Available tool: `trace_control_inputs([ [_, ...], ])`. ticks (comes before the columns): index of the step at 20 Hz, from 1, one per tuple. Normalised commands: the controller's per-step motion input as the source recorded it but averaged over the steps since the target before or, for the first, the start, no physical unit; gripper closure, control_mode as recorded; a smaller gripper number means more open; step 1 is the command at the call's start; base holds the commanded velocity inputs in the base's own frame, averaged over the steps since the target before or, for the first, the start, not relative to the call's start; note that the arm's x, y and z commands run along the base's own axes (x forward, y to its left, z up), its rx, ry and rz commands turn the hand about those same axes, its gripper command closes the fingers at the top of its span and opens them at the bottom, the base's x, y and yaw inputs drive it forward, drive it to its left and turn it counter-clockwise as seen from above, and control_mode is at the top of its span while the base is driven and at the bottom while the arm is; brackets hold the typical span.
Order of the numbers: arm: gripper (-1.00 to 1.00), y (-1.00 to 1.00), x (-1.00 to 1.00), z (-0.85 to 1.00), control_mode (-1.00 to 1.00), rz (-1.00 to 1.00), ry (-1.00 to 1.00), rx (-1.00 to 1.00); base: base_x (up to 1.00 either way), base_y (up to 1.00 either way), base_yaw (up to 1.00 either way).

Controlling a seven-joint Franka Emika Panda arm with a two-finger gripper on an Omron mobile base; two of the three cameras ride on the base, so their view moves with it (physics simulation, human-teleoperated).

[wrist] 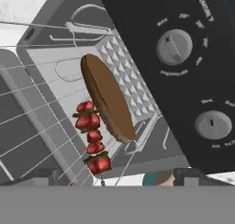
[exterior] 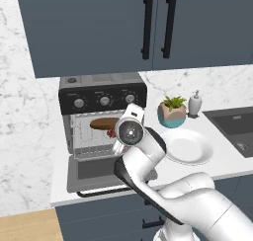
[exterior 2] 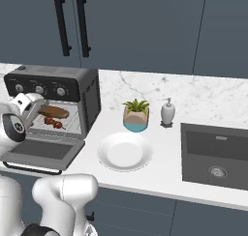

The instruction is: Pick up the kebab skewer and baguette bread, and place them inside the toaster oven. Close the toaster oven door and start by setting the timer.

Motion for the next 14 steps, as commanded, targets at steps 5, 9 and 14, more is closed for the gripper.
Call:
trace_control_inputs([
  [5, -1.0, 0.0, -0.78, 0.0, -1.0, -0.53, -0.02, 0.47, 0.0, 0.0, 0.0],
  [9, -1.0, 0.0, -0.37, 0.0, -1.0, -0.48, -0.02, 0.4, 0.0, 0.0, 0.0],
  [14, -1.0, 0.0, -0.02, 0.0, -1.0, -0.34, -0.02, 0.28, 0.0, 0.0, 0.0],
])
